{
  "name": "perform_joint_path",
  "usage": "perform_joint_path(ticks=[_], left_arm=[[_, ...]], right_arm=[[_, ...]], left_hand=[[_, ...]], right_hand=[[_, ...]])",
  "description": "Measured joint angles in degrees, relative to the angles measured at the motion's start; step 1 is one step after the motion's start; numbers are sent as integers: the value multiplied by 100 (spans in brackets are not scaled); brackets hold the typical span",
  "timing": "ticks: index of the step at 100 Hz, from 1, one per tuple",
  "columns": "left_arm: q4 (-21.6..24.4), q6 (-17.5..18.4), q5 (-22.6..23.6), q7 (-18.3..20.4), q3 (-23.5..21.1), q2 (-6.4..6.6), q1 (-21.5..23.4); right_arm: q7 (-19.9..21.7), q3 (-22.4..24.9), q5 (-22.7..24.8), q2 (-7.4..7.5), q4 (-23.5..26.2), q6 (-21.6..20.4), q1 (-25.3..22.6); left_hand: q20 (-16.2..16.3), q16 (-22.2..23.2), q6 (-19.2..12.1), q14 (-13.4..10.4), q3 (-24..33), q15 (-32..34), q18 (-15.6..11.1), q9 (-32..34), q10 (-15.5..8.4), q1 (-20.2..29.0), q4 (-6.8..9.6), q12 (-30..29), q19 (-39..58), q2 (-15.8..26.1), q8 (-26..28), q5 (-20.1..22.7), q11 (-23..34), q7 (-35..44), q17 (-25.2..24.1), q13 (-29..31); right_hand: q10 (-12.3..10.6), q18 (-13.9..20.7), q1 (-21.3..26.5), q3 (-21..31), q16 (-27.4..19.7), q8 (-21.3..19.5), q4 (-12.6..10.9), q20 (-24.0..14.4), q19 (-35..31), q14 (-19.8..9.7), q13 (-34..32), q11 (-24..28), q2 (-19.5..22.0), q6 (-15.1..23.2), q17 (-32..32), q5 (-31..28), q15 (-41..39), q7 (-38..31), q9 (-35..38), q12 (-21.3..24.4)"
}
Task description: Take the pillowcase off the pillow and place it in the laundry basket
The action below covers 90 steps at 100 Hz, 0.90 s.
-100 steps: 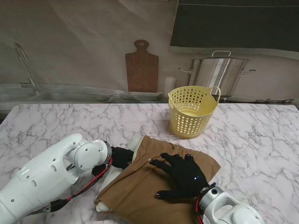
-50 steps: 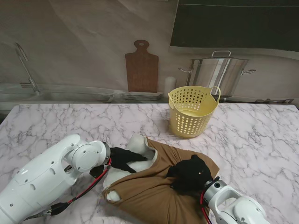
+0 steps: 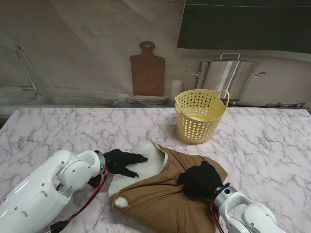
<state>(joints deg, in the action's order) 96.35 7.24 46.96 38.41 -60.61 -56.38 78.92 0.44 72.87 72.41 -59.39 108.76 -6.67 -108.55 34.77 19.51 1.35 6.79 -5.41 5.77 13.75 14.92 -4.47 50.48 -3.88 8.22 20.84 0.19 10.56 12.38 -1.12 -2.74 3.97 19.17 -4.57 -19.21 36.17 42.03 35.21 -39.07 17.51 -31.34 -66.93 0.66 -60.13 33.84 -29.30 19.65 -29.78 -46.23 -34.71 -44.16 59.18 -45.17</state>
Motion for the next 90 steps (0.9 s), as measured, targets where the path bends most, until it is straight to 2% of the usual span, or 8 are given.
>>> perform_joint_path(ticks=[19, 24, 38, 56, 63, 69, 76, 90], left_arm=[[534, 333, 341, -255, -780, -32, 711], [664, 366, 408, -265, -919, -30, 828], [931, 496, 516, -394, -1299, -28, 1115], [1138, 816, 539, -1519, -1684, -62, 1607], [1120, 1034, 304, -1766, -1677, -84, 1660], [1044, 1255, -299, -1685, -1612, -88, 1626], [890, 1353, -950, -1284, -1419, -68, 1469], [556, 1238, -1000, -524, -981, 21, 1028]], right_arm=[[40, -155, -72, 2, -99, 110, 215], [43, -176, -91, 2, -127, 145, 250], [64, -184, -97, 1, -158, 203, 290], [66, -218, -118, 1, -216, 277, 345], [66, -240, -151, 1, -247, 280, 378], [63, -261, -174, 1, -272, 280, 405], [51, -282, -200, 1, -299, 279, 431], [29, -291, -215, 1, -332, 273, 458]], left_hand=[[1, 80, 352, 149, 46, 139, 1, 273, 776, 207, 3, 75, 5, 0, 114, 296, 152, 226, 58, 193], [1, 147, 362, 370, 68, 246, 2, 292, 1001, 211, 11, 109, 5, 0, 116, 354, 246, 284, 59, 256], [1, 166, 473, 459, 124, 334, 2, 429, 1188, 338, 64, 137, 5, 0, 198, 488, 313, 425, 59, 294], [1, 235, 548, 511, 255, 379, 74, 730, 1266, 650, 75, 205, 6, 5, 264, 709, 391, 498, 126, 512], [1, 292, 438, 519, 268, 448, 121, 953, 1267, 874, 90, 260, 6, 6, 332, 903, 429, 579, 136, 642], [1, 304, 247, 519, 278, 481, 126, 1011, 1092, 1006, 123, 274, 6, 5, 334, 958, 450, 579, 139, 680], [1, 305, 33, 455, 280, 488, 126, 1082, 887, 1243, 124, 288, 6, 5, 335, 1062, 463, 579, 139, 716], [-64, 305, -79, 241, 281, 316, 126, 1082, 620, 1425, 125, 288, 6, -42, 335, 1157, 405, 564, 139, 710]], right_hand=[[24, 7, 0, 26, 8, 0, 34, 0, -19, 61, -73, 125, -12, -18, -7, -52, -155, -1, 51, -4], [24, 9, 0, 30, 50, 0, 55, 0, -54, 67, -83, 147, -12, -18, -7, -53, -167, -2, 53, -4], [26, 14, 0, 30, 51, 0, 58, 0, -77, 68, -131, 161, -12, -18, -19, -54, -172, -5, 56, -12], [48, 17, 0, 36, 51, -1, 58, 0, -121, 70, -137, 166, -12, -22, -23, -55, -218, -17, 57, -53], [58, 18, 0, 49, 52, -1, 58, 0, -122, 89, -137, 179, -12, -34, -23, -55, -267, -53, 59, -66], [73, 20, 0, 86, 53, -1, 58, 0, -122, 122, -138, 209, -13, -71, -23, -55, -303, -63, 67, -59], [78, 22, 0, 91, 56, -1, 58, 0, -122, 139, -140, 210, -13, -81, -23, -56, -327, -68, 103, -23], [79, 26, 0, 92, 56, -1, 58, 0, -122, 141, -140, 216, -13, -82, -23, -56, -361, -69, 105, -19]])
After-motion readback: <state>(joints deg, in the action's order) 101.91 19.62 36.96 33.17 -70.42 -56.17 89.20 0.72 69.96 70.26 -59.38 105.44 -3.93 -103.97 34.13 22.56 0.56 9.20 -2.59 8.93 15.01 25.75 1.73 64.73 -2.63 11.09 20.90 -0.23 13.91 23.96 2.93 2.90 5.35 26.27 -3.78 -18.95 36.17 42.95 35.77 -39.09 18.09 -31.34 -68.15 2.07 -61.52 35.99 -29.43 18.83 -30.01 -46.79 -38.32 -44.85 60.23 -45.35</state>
